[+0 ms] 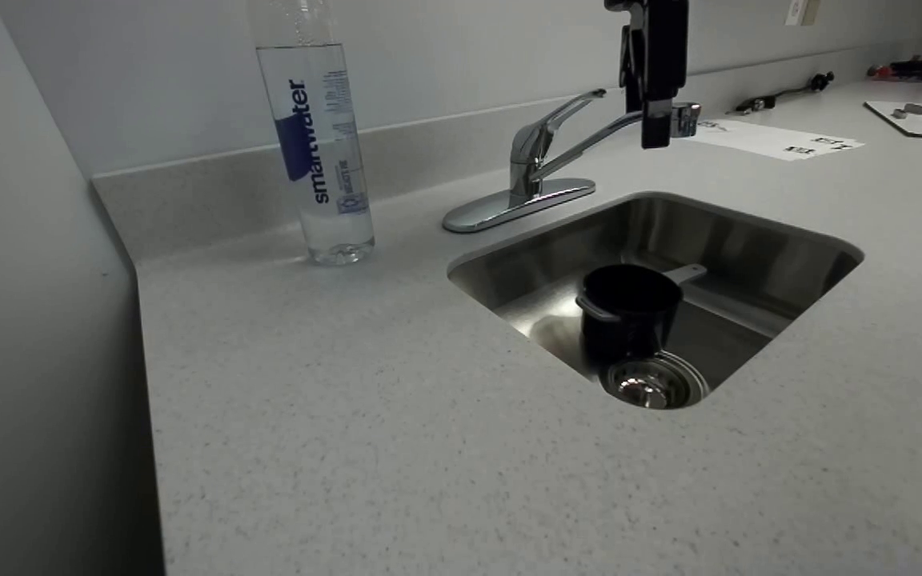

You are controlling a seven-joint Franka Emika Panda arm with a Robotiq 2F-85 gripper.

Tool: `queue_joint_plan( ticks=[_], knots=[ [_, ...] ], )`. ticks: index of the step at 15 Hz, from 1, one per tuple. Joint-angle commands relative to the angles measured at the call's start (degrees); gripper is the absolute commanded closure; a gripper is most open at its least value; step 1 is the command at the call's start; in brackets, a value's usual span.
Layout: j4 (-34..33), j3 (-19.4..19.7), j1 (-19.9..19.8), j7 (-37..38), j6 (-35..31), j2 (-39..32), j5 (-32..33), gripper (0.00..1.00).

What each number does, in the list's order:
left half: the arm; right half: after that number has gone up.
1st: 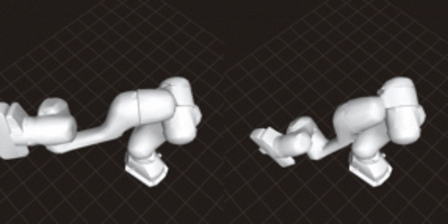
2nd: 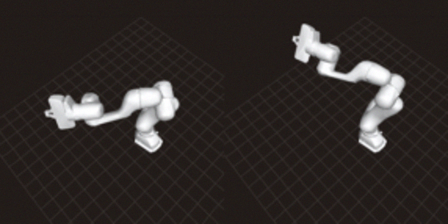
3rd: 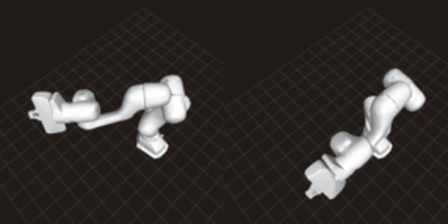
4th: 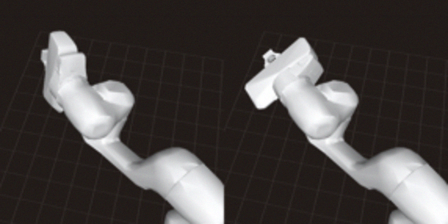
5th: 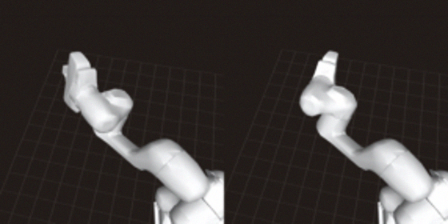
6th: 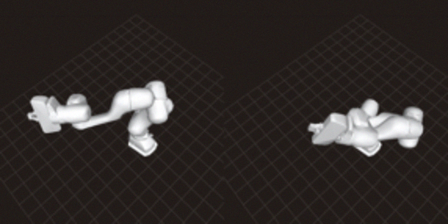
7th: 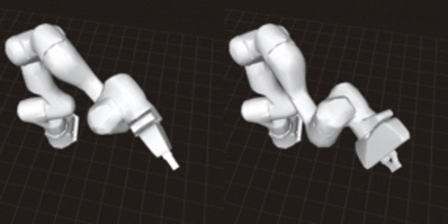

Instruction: Move the faucet spout from the right to the left

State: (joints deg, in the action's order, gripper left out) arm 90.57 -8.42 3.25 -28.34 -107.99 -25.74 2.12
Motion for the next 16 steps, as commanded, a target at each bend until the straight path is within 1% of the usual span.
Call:
queue_joint_plan(
  ticks=[1, 5, 9, 13, 16],
  knots=[
    [0.3, -0.1, 0.9, 1.5, 3.2, -1.2, 0.4, 0.00],
    [-0.1, -0.1, 0.7, 1.1, 3.1, -0.8, 0.3, 0.00],
    [0.3, 0.6, 0.4, 0.7, 0.2, -0.1, 1.9, 0.00],
    [1.9, 1.5, -0.2, 0.2, 0.0, 1.0, 3.5, 0.00],
    [2.8, 1.4, -0.4, 0.0, 0.2, 1.5, 3.1, 0.00]
  ],
)
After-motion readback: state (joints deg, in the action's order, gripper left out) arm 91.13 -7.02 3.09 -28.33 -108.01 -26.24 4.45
